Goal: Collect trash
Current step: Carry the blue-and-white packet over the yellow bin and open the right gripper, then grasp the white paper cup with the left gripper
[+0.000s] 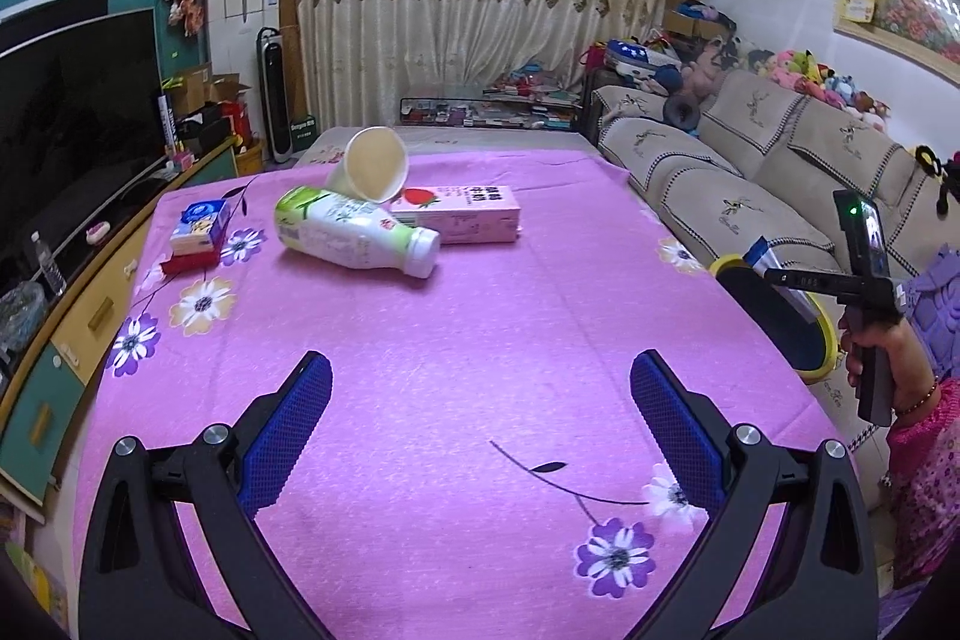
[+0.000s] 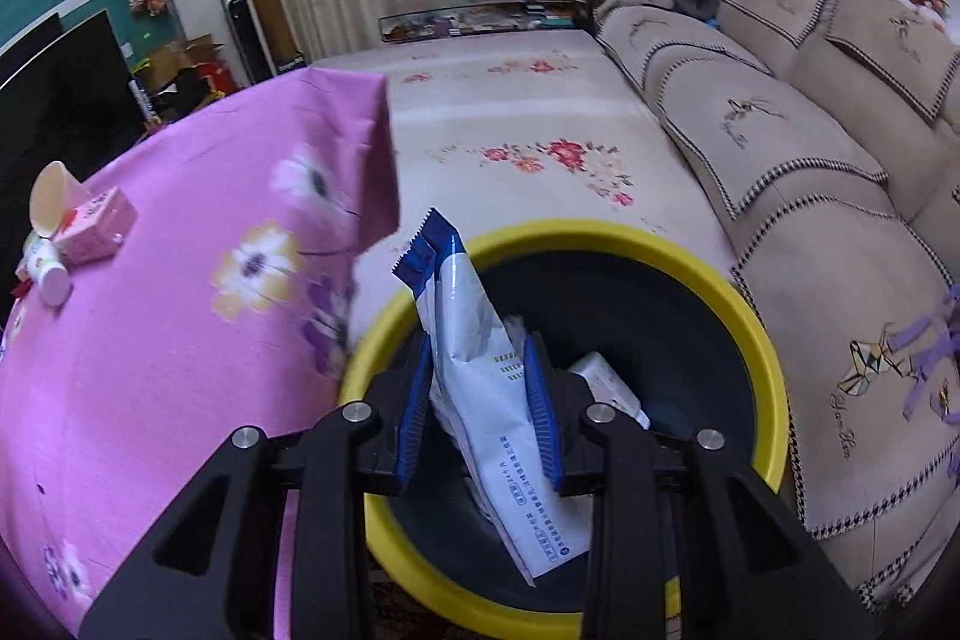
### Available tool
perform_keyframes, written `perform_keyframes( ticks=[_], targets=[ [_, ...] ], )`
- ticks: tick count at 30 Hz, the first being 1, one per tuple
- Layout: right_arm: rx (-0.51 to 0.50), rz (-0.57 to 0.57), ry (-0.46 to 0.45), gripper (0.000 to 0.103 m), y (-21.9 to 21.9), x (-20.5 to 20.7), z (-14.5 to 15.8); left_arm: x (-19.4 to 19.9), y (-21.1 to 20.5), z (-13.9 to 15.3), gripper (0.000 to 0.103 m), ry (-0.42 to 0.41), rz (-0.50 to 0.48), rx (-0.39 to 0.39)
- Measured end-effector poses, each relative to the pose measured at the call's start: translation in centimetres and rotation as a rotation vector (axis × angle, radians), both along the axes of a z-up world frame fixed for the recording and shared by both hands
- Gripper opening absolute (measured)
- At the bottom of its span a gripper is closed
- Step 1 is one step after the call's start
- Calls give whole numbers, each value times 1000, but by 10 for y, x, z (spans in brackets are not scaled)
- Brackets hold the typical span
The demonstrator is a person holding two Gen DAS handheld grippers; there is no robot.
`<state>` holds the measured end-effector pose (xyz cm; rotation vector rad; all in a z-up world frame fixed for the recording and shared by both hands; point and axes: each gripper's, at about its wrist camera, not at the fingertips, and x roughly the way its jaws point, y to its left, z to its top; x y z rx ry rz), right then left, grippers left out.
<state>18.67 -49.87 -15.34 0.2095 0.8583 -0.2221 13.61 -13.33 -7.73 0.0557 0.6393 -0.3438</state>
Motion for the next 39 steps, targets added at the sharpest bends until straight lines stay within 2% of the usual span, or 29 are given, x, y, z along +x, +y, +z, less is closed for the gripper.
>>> perform_keyframes(
  ticks=[6, 8, 10, 20, 26, 30, 32, 37, 39],
  targets=[
    [-7, -23, -7, 34, -12, -6, -8, -3, -10, 4, 98, -10, -16, 20],
    [-5, -25, -8, 41, -11, -5, -9, -2, -12, 4, 98, -9, -18, 22],
    [-16, -36, -14, 59, -10, -5, -8, -1, -13, 4, 98, -6, -20, 23],
    [-29, -27, -31, 62, 2, -2, 0, 13, -11, 1, 98, -1, -2, 45],
    [-7, -20, -54, 63, 7, -6, 3, 61, 1, 8, 98, -39, 54, 85],
    [6, -17, -69, 64, 11, -7, 6, 110, 10, 11, 97, -17, 87, 93],
    [9, -17, -74, 64, 11, -8, 7, 139, 13, 11, 91, 0, 114, 108],
    [15, -25, -77, 65, 8, -9, 8, 203, 18, 7, 75, 72, 143, 85],
    [17, -31, -75, 65, 6, -9, 7, 227, 19, 2, 65, 103, 156, 84]
  ],
)
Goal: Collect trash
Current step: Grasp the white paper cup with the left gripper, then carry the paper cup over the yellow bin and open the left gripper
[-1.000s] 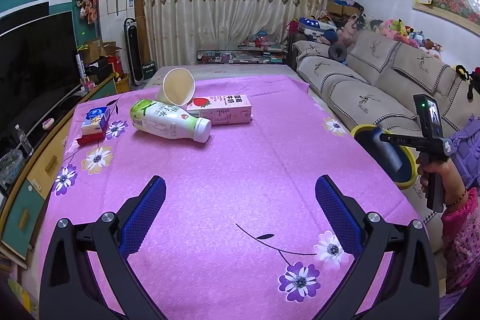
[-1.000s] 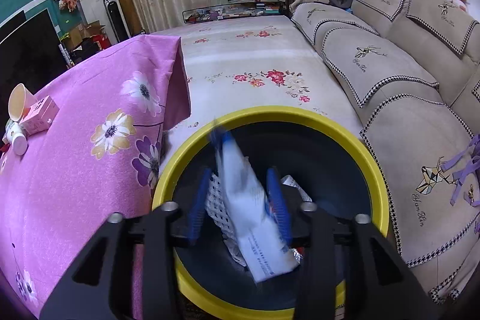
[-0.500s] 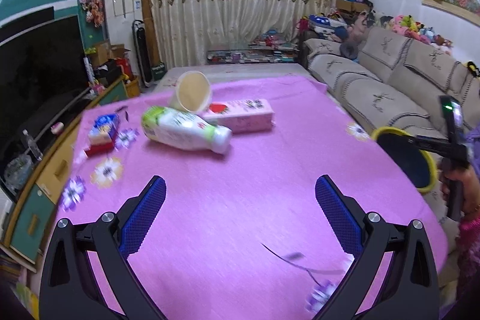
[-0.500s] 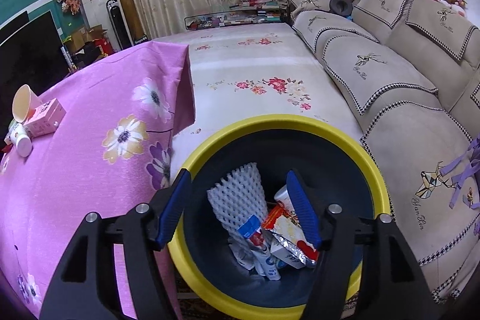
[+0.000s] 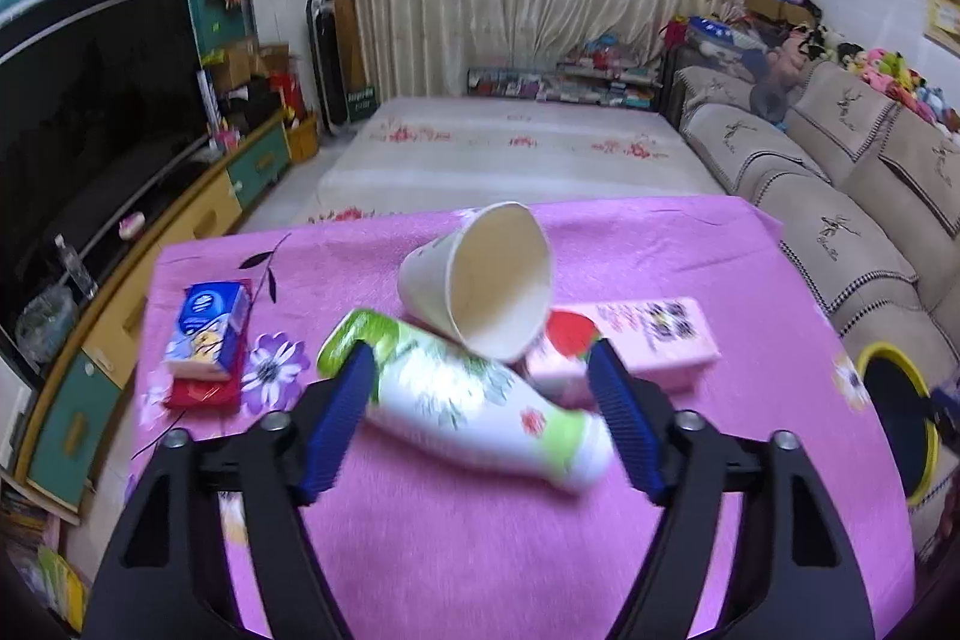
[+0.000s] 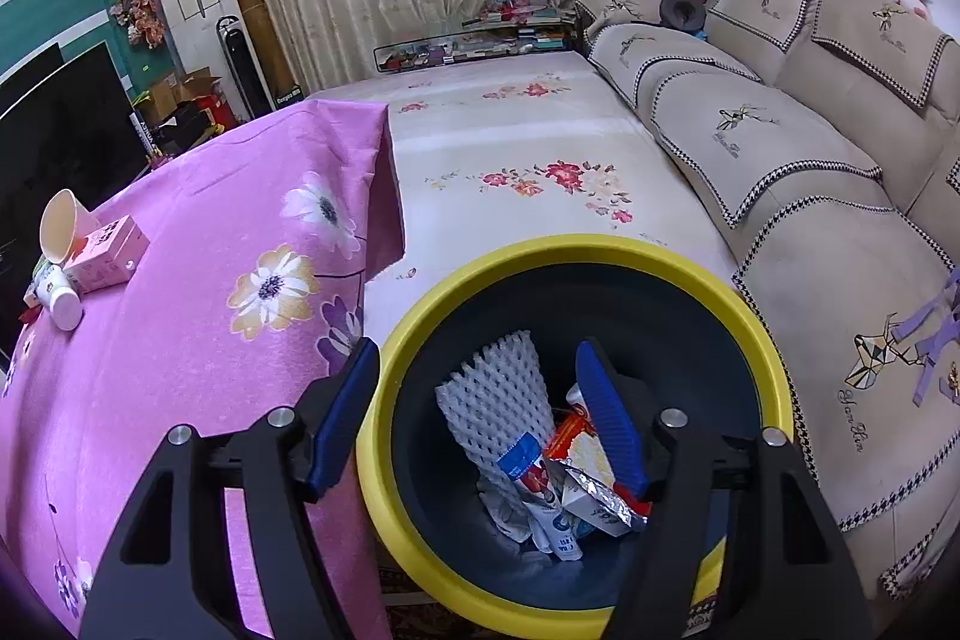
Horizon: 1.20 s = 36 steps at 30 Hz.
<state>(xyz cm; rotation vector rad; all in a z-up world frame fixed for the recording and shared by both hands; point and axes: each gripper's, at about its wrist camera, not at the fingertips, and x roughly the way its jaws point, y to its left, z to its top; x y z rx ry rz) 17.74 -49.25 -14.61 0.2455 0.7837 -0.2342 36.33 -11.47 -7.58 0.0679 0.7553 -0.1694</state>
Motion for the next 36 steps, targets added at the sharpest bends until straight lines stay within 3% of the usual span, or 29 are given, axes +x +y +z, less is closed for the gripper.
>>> perform_keyframes(
  ticks=[7, 9, 14, 18, 28, 36],
  targets=[
    [5, -20, 12, 65, -6, 0, -4, 61, 2, -20, 45, 57, 46, 41],
    [6, -24, 15, 65, -7, 1, -5, 72, 3, -24, 34, 62, 54, 51],
    [8, -18, 24, 65, -4, 5, -9, 86, 4, -27, 14, 45, 45, 60],
    [12, -10, 23, 65, -1, 7, -10, 84, -2, -24, 4, 8, 21, 82],
    [5, -11, -26, 65, 6, -14, 3, 30, -13, 20, 4, -106, -22, 66],
    [-47, -64, -105, 69, 3, -69, 27, -60, -78, 61, 4, -158, -224, 34]
  ],
)
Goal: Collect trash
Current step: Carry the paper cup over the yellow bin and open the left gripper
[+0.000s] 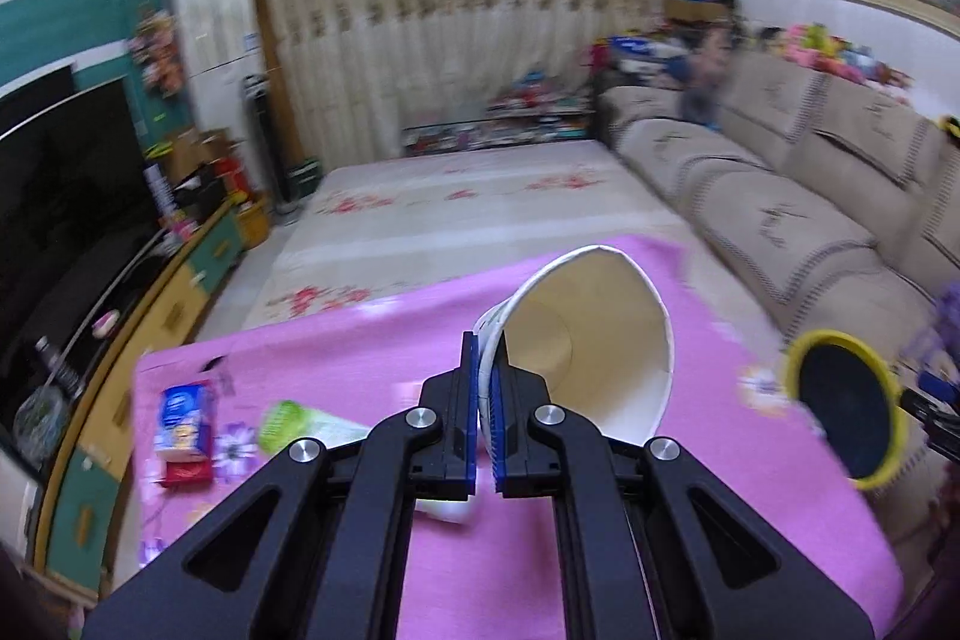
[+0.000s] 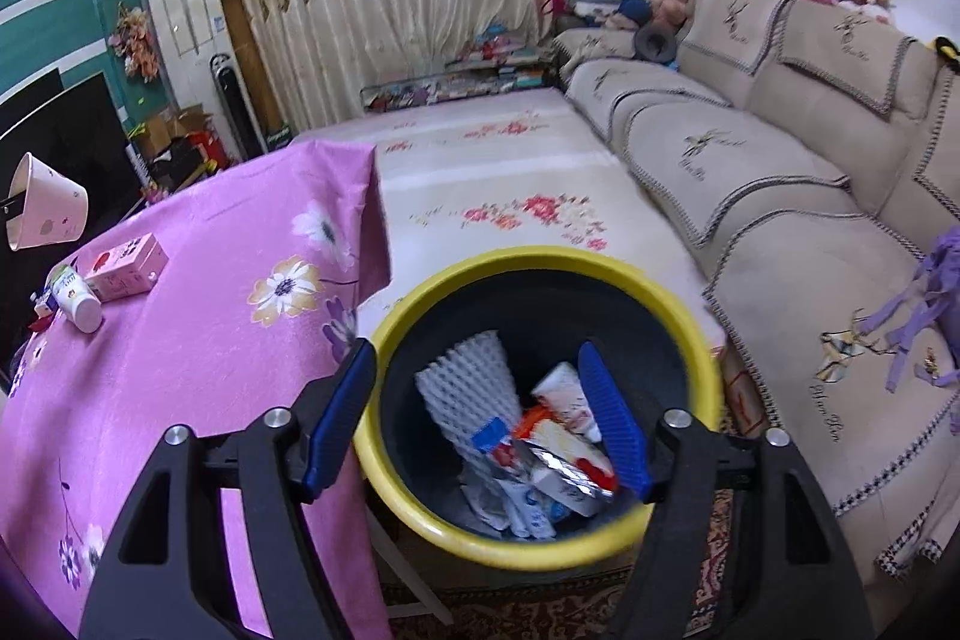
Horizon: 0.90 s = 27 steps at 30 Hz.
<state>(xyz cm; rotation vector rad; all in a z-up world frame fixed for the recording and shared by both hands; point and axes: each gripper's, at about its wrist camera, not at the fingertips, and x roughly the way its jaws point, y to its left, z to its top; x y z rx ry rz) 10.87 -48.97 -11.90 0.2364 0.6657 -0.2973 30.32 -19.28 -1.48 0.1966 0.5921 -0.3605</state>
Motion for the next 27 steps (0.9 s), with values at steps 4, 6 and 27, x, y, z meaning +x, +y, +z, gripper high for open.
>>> perform_keyframes(
  ticks=[4, 6, 27],
  targets=[
    [-33, -61, -27, 69, -12, -34, 10, -44, -61, 9, 4, 4, -173, -11],
    [-47, -98, -35, 69, -21, -51, 13, -63, -95, 8, 4, 19, -265, -17],
    [4, -305, -33, 70, -98, -153, -15, -112, -363, -111, 5, 236, -547, 135]
  ],
)
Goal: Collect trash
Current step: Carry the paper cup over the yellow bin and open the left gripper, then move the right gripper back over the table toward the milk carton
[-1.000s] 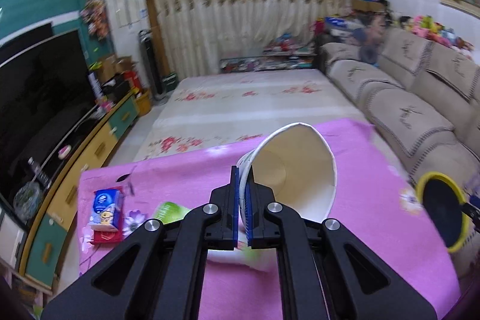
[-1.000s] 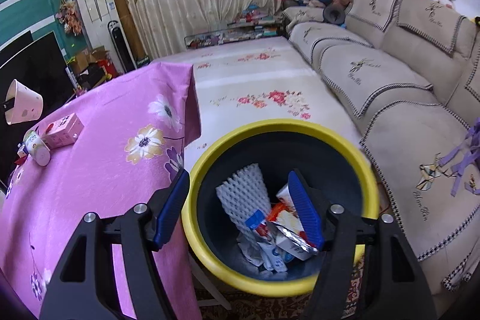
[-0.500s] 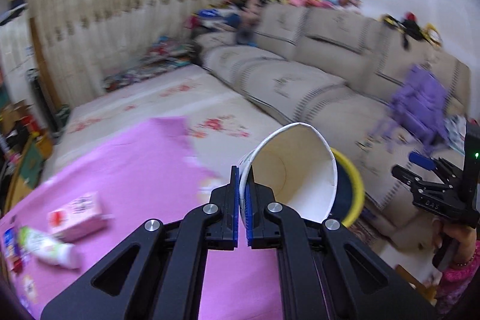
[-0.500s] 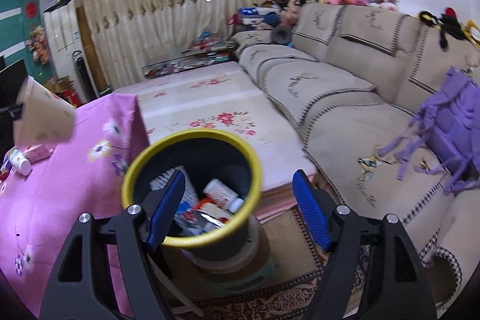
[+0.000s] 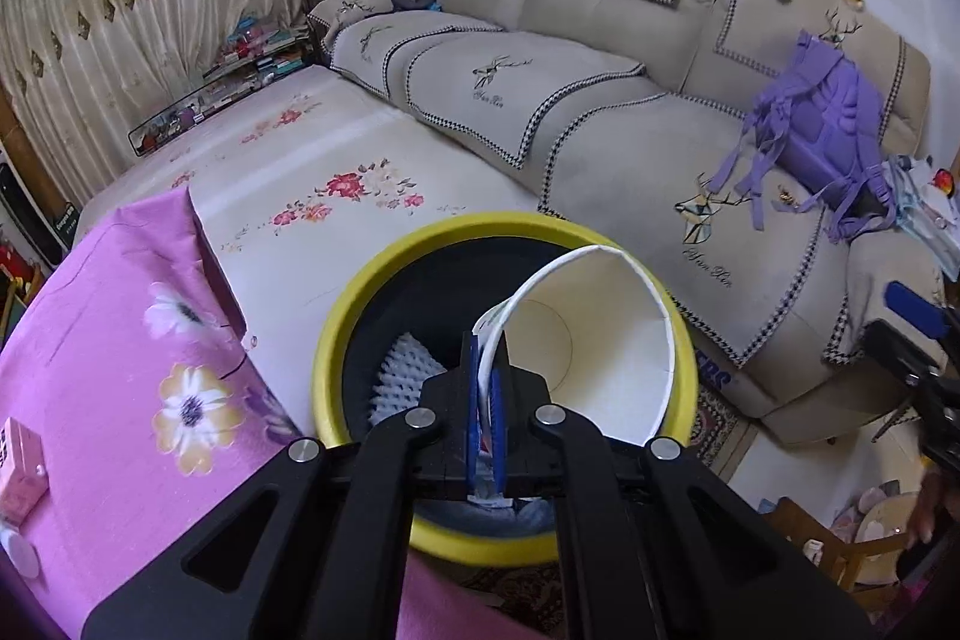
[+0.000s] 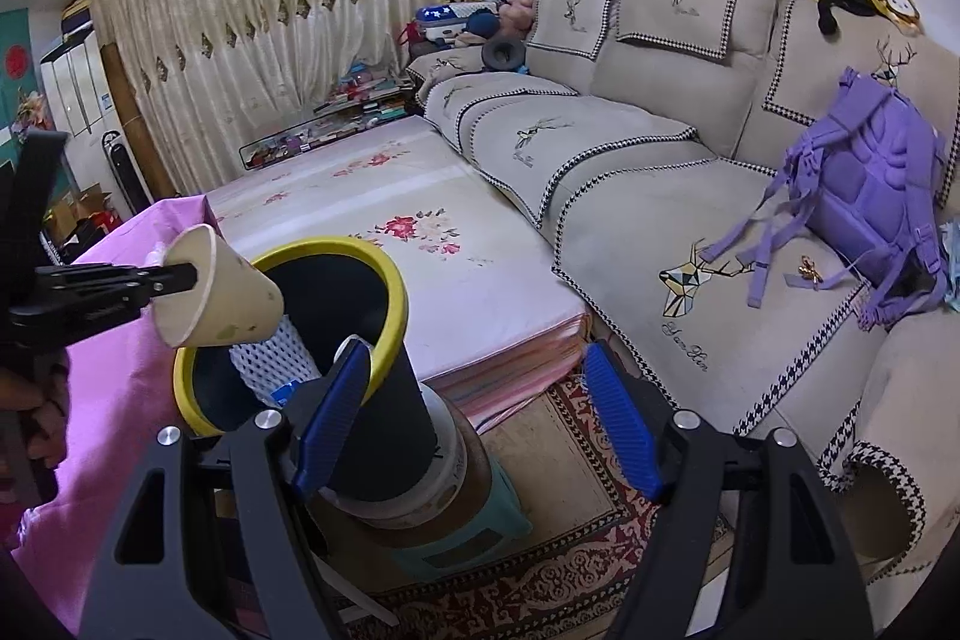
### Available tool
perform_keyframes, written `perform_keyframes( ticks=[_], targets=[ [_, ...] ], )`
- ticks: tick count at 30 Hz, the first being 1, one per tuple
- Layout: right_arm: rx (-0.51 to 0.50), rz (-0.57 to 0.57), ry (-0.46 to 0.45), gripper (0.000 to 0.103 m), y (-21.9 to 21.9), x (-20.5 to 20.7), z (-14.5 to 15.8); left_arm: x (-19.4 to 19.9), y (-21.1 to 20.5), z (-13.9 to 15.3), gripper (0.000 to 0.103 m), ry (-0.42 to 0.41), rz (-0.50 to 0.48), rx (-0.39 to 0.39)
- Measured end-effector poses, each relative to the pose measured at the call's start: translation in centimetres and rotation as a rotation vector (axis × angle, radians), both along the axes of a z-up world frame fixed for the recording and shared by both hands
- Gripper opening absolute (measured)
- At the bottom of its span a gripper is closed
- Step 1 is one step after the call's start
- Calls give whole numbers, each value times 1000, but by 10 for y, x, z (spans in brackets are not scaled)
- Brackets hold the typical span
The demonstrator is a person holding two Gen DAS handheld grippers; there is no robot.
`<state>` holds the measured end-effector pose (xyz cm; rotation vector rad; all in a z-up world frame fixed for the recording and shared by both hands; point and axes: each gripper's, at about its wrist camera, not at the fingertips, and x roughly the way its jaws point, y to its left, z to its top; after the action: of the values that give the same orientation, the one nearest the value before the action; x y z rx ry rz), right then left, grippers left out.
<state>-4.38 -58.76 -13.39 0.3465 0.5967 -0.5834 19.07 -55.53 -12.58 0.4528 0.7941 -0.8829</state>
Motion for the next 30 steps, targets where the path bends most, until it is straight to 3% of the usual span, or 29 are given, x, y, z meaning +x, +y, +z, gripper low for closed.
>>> perform_keyframes(
  ticks=[1, 3, 5, 9, 17, 21, 30],
  targets=[
    [1, -1, 1, 70, 0, 1, 0, 2, -5, -4, 10, 1, 4, 0],
    [5, 1, 2, 70, 1, 0, -2, 8, -5, -9, 50, -7, 20, 0],
    [8, 6, 3, 70, 5, 2, -2, 10, -4, -11, 65, -32, 38, -10],
    [10, 21, 6, 70, 11, 7, -3, 8, 18, 6, 65, -55, 50, -57],
    [13, 89, 10, 70, 28, 28, -2, -28, 142, 76, 80, -210, 138, -240],
    [16, 163, 1, 71, 50, 49, 5, -35, 212, 94, 85, -264, 262, -272],
    [28, 425, -38, 73, 131, 123, 35, -51, 381, 108, 90, -378, 646, -264]
  ],
)
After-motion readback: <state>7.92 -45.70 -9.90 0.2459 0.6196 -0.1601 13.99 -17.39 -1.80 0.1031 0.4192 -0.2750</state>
